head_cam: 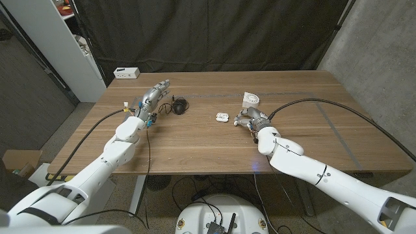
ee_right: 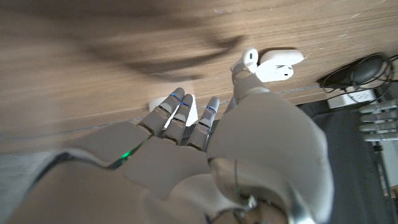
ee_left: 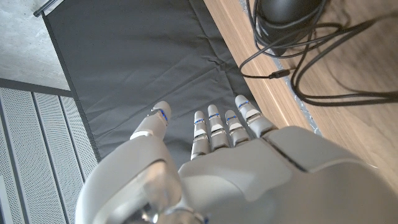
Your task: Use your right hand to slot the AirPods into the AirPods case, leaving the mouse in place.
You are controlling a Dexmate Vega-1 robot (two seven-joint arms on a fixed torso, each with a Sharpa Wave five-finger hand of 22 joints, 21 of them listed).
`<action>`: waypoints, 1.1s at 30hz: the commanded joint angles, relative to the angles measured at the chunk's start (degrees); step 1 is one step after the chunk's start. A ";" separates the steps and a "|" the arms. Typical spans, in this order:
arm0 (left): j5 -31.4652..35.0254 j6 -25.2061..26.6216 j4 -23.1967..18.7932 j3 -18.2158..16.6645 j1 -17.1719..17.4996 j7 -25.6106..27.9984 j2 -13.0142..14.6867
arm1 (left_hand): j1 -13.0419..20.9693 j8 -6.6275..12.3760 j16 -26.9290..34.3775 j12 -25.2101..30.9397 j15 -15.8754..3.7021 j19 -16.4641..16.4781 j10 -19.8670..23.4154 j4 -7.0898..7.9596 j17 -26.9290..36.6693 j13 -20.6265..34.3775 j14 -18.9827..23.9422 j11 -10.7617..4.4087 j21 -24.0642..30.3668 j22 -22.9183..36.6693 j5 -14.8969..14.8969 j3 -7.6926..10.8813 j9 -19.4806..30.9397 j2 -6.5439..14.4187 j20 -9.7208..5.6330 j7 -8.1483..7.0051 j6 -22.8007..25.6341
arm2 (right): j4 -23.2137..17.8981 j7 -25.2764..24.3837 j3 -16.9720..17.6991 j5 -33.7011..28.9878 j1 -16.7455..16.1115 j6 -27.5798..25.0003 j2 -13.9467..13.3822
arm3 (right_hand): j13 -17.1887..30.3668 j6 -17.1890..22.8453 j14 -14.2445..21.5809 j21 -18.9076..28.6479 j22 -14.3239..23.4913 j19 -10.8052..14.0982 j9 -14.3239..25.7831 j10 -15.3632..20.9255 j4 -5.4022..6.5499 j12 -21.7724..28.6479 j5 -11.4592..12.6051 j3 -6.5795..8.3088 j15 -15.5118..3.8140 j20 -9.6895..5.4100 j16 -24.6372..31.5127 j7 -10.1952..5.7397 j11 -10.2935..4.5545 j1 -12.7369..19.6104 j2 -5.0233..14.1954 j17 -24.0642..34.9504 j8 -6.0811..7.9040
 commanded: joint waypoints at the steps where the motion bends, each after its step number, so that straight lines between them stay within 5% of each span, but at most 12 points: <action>1: 0.96 0.67 -6.24 -1.59 4.77 4.23 2.32 | 0.78 -0.17 0.29 0.15 0.07 0.00 0.23 -0.01 0.11 0.11 0.35 0.08 0.03 0.22 0.42 -0.20 0.28 -0.01 0.31 -0.16 0.07 | -0.55 23.28 -4.99 -7.14 10.63 10.70 -6.93 | 0.15 -0.02 -0.34 -0.33 0.09 -0.43 0.13 -0.38 -0.06 -0.18 -0.12 -0.47 -9.79 0.20 0.19 -0.25 -0.02 -0.05 0.51 0.17 -0.16; 8: 4.69 1.41 -15.33 -3.23 11.36 12.67 3.75 | 0.80 -0.14 0.26 0.12 0.05 -0.01 0.16 -0.02 0.11 0.13 0.28 0.00 0.03 0.22 0.42 -0.28 0.29 -0.01 0.31 -0.16 0.16 | 6.30 36.22 -5.74 -10.06 17.26 25.53 -7.21 | 0.22 0.32 -1.03 -0.32 0.08 -0.80 0.13 -0.90 -0.27 -0.42 -0.17 -0.82 -9.70 0.33 0.01 -0.28 0.23 -0.14 0.67 0.16 -0.32; 18: 9.16 7.59 -28.64 -5.76 20.07 22.46 5.76 | 0.86 -0.17 0.22 0.03 0.25 -0.18 -0.05 -0.03 0.11 0.17 0.13 0.08 -0.03 0.23 0.43 -0.41 0.30 0.03 0.44 -0.34 0.16 | 13.31 46.45 -3.95 -12.26 20.27 39.80 -5.65 | 0.28 0.52 -1.26 -0.27 0.08 -0.96 0.18 -1.30 -0.47 -0.59 -0.14 -1.06 -9.66 0.53 -0.01 -0.31 0.23 -0.09 0.78 0.13 -0.46; 26: 12.86 12.47 -35.23 -7.07 24.13 27.35 6.57 | 0.91 -0.12 0.21 0.04 0.11 -0.27 -0.02 -0.04 0.11 0.19 0.06 0.03 -0.05 0.23 0.45 -0.47 0.30 0.08 0.49 -0.50 0.30 | 16.92 51.37 -3.65 -15.78 21.48 44.96 -3.53 | 0.33 0.62 -1.37 -0.25 0.08 -1.10 0.16 -1.63 -0.55 -0.71 -0.14 -1.27 -9.53 0.72 0.01 -0.30 0.28 -0.13 0.85 0.13 -0.61; 33: 13.28 12.64 -36.48 -8.44 25.83 28.70 5.87 | 0.96 -0.08 0.22 0.10 -0.03 -0.28 0.25 -0.08 0.11 0.17 -0.02 -0.15 -0.03 0.22 0.45 -0.68 0.31 0.00 0.47 -0.76 0.54 | 19.06 50.67 -3.30 -19.70 21.83 45.91 -0.62 | 0.40 0.68 -2.46 -0.29 0.09 -1.54 0.23 -2.26 -0.62 -0.93 -0.15 -1.49 -8.61 1.44 -0.34 -0.30 1.02 -0.19 1.01 0.10 -0.81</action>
